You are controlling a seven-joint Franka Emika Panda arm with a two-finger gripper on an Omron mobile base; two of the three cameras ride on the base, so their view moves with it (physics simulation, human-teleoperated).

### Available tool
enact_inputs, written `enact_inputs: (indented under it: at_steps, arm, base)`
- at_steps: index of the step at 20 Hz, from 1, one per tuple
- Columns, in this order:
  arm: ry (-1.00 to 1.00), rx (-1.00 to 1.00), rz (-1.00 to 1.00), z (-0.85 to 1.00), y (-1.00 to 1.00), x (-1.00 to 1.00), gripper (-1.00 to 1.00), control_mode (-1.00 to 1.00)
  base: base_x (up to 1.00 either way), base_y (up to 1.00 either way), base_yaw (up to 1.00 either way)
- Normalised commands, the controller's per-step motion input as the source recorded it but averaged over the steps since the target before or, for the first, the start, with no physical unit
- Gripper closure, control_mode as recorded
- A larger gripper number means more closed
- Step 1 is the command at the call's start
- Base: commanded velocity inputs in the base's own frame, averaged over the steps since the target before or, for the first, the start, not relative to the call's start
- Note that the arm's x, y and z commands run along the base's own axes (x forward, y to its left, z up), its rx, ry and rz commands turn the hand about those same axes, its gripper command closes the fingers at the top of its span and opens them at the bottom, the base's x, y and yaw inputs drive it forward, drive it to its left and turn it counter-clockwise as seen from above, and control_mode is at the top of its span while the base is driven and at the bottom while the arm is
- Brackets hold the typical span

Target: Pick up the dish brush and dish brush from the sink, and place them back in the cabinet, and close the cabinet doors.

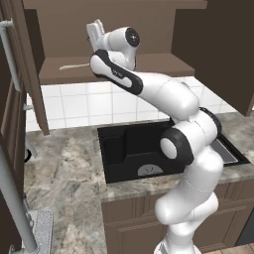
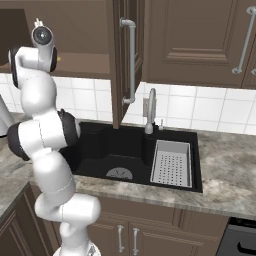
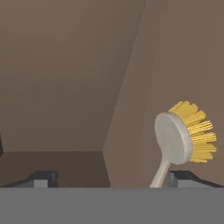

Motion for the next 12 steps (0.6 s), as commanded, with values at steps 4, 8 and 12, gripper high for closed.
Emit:
enact_inputs:
  at_steps: [4,8,12]
  arm:
    - [0.00,0.03,-0.02,0.00,0.00,-0.26,-1.00,-1.00]
    - [0.00,0.01,-0.03,0.02,-0.03,-0.24,-1.00,-1.00]
    - [0.00,0.00,-0.01,0.07,-0.08,-0.28,-1.00,-1.00]
  base:
    - [0.00,0.00,0.00]
    - [0.00,0.00,0.00]
    - [0.00,0.00,0.00]
